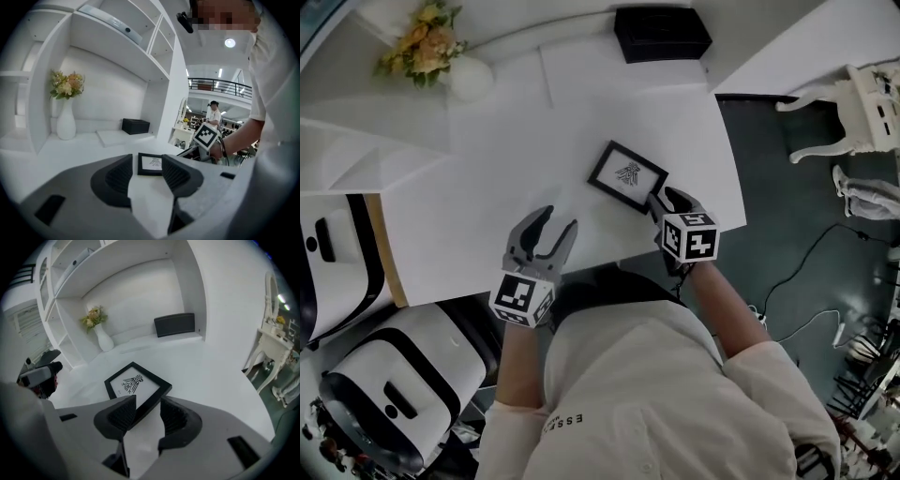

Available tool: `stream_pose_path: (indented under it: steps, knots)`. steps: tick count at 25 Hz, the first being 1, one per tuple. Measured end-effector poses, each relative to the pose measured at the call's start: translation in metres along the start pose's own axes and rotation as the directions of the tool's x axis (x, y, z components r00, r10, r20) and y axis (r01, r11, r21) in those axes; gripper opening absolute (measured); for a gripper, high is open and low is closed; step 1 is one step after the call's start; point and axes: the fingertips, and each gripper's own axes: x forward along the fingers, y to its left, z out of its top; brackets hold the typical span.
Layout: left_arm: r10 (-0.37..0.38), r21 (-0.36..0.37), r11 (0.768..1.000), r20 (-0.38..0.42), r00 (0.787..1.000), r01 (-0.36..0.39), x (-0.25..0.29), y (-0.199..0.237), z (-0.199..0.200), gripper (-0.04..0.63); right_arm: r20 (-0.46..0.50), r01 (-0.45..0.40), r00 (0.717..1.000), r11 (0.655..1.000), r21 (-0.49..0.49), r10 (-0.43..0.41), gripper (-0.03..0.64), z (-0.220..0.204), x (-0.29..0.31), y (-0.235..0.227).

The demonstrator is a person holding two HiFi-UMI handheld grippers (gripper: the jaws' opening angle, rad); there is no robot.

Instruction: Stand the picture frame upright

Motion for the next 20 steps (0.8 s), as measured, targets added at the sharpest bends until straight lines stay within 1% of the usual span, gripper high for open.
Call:
stream_pose_path:
  steps: [2, 4, 8, 12, 17, 20]
  knots:
    - [0.001, -0.007, 1.000, -0.016, 1.000, -0.001, 0.004, 0.000, -0.006, 0.178, -0.014, -0.015, 1.000, 0.999, 0.041, 0.016, 0.161, -0.001, 0.007, -0.001]
    - [0.000, -0.009, 1.000, -0.030, 1.000, -0.001, 0.007, 0.000, -0.009, 0.178, -0.032, -0.012, 0.999, 0.997, 0.072, 0.015, 0.161, -0.003, 0.012, -0.003]
    - [0.000, -0.015, 1.000, -0.042, 0.999, -0.001, 0.009, 0.001, -0.009, 0.178, -0.071, 0.007, 0.997, 0.995, 0.096, 0.000, 0.161, -0.005, 0.020, -0.007]
    - [0.000, -0.015, 1.000, -0.048, 0.999, 0.000, 0.007, 0.004, -0.011, 0.178, -0.101, 0.022, 0.995, 0.998, 0.055, -0.016, 0.161, -0.003, 0.023, -0.005]
    - [0.006, -0.041, 0.999, -0.053, 0.999, -0.009, -0.006, 0.006, -0.020, 0.178, -0.134, 0.059, 0.989, 0.998, -0.011, -0.060, 0.161, -0.002, 0.024, -0.001]
    - [0.015, -0.061, 0.998, -0.058, 0.998, -0.018, -0.017, 0.008, -0.026, 0.178, -0.141, 0.057, 0.988, 0.998, -0.028, -0.061, 0.161, -0.003, 0.025, 0.007]
